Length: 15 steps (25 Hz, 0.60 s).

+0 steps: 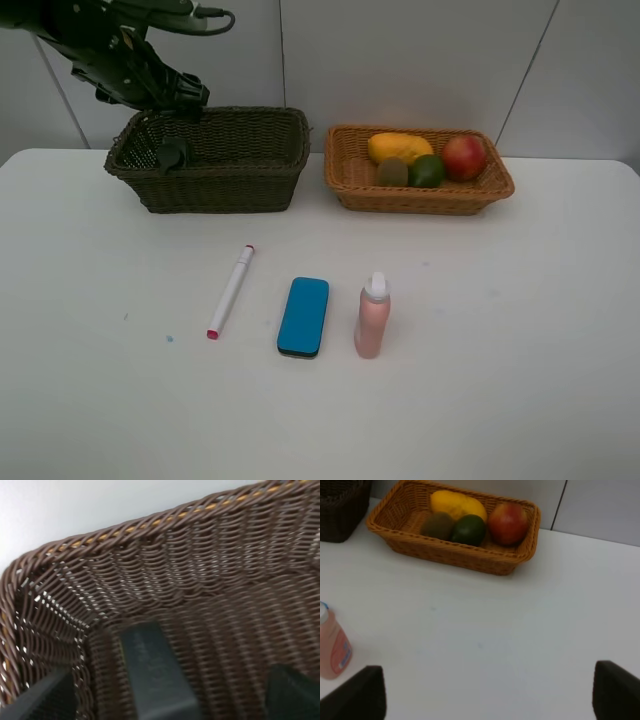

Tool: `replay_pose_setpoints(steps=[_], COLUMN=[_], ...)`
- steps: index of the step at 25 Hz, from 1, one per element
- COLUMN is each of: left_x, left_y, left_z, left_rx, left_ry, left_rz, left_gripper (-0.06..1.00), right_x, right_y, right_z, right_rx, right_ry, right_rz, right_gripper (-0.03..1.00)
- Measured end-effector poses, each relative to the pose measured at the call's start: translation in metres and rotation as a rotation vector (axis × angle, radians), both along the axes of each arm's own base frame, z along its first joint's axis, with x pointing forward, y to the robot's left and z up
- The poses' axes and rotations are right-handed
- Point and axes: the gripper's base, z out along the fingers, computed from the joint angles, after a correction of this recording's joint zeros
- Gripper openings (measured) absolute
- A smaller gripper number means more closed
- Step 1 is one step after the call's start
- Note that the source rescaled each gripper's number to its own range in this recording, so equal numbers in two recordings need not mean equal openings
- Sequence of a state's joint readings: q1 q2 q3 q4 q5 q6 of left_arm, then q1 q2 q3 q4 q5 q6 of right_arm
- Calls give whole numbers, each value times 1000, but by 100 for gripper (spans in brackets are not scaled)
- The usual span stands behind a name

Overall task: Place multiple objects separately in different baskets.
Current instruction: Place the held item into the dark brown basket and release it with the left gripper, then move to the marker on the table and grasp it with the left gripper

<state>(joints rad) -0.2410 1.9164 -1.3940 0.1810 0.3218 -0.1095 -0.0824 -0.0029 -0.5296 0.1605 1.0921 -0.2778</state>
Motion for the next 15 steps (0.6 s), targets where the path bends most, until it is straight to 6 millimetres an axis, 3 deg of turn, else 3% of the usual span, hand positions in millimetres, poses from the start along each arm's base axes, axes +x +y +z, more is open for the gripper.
replay_pose_setpoints(steps=[11, 15], left_x=[-37, -49], left_y=[-26, -39], left_z=[33, 37], left_rx=[-98, -104], left_ry=[139, 192], left_rz=[6, 0], left_gripper=[100, 100], right_x=[0, 0], right_y=[0, 0], right_z=[0, 0], right_rx=[0, 0], right_ry=[0, 0], right_rz=[0, 0], right_gripper=[100, 100])
